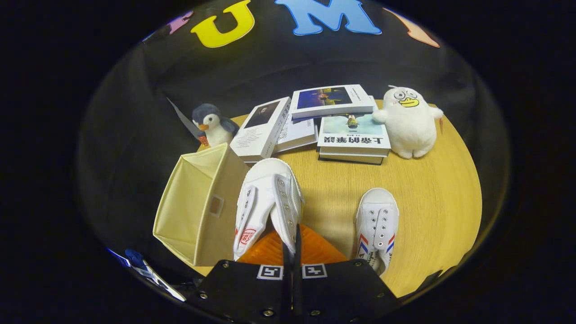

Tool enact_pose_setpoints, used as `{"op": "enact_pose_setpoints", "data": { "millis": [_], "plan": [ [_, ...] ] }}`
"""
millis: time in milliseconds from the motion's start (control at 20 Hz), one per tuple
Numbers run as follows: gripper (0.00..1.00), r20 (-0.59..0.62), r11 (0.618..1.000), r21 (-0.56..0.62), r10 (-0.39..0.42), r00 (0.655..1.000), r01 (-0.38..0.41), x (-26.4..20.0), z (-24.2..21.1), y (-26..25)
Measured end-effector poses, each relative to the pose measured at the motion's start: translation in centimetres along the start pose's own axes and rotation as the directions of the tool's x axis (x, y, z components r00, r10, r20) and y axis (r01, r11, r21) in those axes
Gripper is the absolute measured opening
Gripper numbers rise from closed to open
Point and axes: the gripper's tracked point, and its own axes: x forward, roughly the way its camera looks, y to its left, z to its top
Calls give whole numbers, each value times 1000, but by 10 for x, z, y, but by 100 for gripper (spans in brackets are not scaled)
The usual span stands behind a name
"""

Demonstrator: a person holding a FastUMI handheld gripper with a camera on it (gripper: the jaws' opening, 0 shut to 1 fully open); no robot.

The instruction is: Open the storage box then place both shoes into the box .Put the left shoe in first, then the right shoe, with the right side of both shoes facing outward in a uniform manner.

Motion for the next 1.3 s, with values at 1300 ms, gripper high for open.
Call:
{"op": "enact_pose_setpoints", "data": {
  "millis": [1300],
  "plan": [
    [1,-95,979,-142,130,987,-143,52,32,203]
  ]
}}
